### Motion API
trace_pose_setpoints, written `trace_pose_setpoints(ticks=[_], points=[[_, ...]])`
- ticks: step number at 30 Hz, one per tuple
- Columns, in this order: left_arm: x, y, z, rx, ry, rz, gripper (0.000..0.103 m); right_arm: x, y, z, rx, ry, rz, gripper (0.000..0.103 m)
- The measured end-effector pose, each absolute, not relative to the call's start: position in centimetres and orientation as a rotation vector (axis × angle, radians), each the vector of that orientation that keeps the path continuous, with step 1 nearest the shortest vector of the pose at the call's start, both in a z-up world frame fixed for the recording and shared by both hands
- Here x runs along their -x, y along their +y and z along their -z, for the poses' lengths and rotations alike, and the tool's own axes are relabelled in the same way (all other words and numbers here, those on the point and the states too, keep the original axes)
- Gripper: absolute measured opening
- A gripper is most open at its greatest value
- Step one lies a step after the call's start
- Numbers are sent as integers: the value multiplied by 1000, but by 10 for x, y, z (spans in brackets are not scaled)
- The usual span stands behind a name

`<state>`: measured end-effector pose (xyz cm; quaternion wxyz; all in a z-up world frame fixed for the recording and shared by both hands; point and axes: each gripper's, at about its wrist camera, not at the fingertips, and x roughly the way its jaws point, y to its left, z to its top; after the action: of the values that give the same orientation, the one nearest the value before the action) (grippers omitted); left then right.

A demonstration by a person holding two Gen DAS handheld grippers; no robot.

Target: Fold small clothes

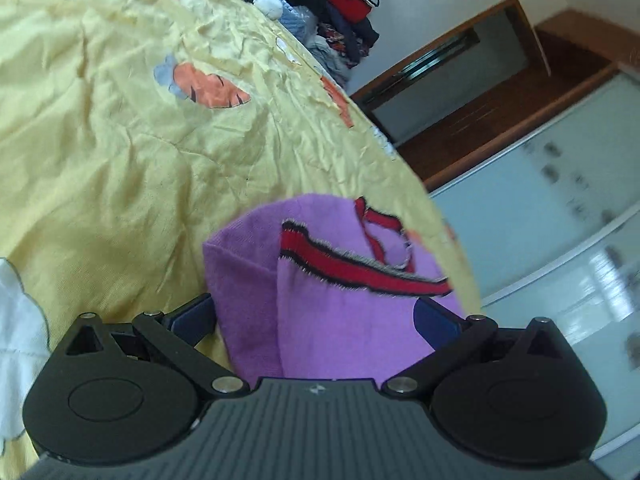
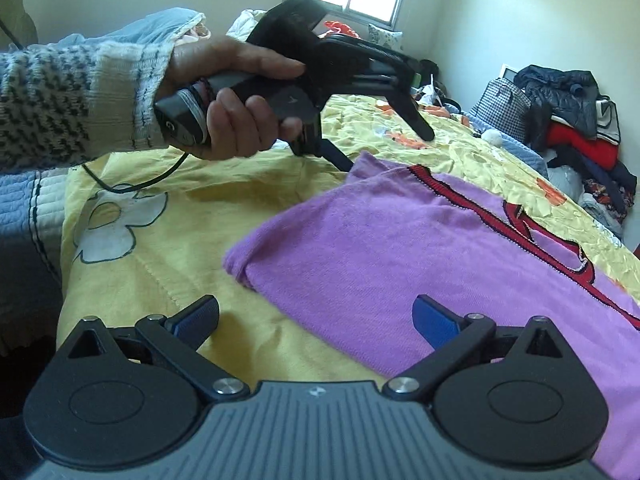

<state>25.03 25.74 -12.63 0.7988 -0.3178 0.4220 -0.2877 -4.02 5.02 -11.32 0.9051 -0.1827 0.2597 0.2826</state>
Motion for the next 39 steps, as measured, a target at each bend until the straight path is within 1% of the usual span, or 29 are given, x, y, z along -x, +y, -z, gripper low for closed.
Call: trace_pose_setpoints(ticks=[3, 4, 6, 7, 8, 9, 10, 11, 12, 18, 20, 21, 22, 23, 25, 29, 33, 39], points=[[-262, 252, 121, 682, 951, 599, 103, 41, 52, 110, 390, 537, -601, 103], [-263, 250, 119, 672, 966, 606, 101, 44, 52, 108, 400, 521, -595, 103], [-267, 245, 121, 661, 997, 619, 99, 46, 54, 108, 422, 478, -558, 103], [-270, 244, 122, 676, 995, 625, 96, 46, 56, 109, 443, 463, -541, 103], [-273, 241, 125, 694, 999, 643, 90, 44, 60, 112, 466, 460, -519, 103], [-277, 237, 128, 699, 1015, 647, 68, 43, 65, 113, 502, 465, -510, 103], [-281, 235, 133, 696, 1042, 634, 37, 44, 69, 113, 546, 454, -511, 103], [-288, 229, 138, 678, 1075, 609, 18, 49, 74, 115, 594, 423, -505, 103], [-293, 225, 143, 674, 1092, 594, 9, 53, 80, 117, 656, 391, -497, 103], [-296, 222, 145, 711, 1079, 588, 8, 70, 102, 127, 904, 248, -518, 103], [-294, 228, 149, 755, 1073, 580, 8, 64, 108, 125, 912, 269, -532, 94], [-293, 230, 149, 767, 1069, 577, 8, 59, 111, 126, 912, 285, -538, 72], [-292, 232, 148, 782, 1061, 575, 8, 54, 113, 127, 908, 315, -545, 26], [-290, 233, 147, 796, 1053, 572, 8, 47, 114, 130, 900, 353, -536, 4], [-287, 235, 145, 821, 1039, 566, 7, 39, 113, 134, 844, 379, -542, 5], [-285, 237, 137, 861, 1008, 560, 7, 36, 100, 119, 704, 381, -543, 5], [-289, 226, 113, 868, 974, 566, 7, 10, 65, 87, 379, 444, -568, 5], [-305, 169, 60, 824, 940, 595, 7, -12, -22, 53, -27, 395, -521, 5]])
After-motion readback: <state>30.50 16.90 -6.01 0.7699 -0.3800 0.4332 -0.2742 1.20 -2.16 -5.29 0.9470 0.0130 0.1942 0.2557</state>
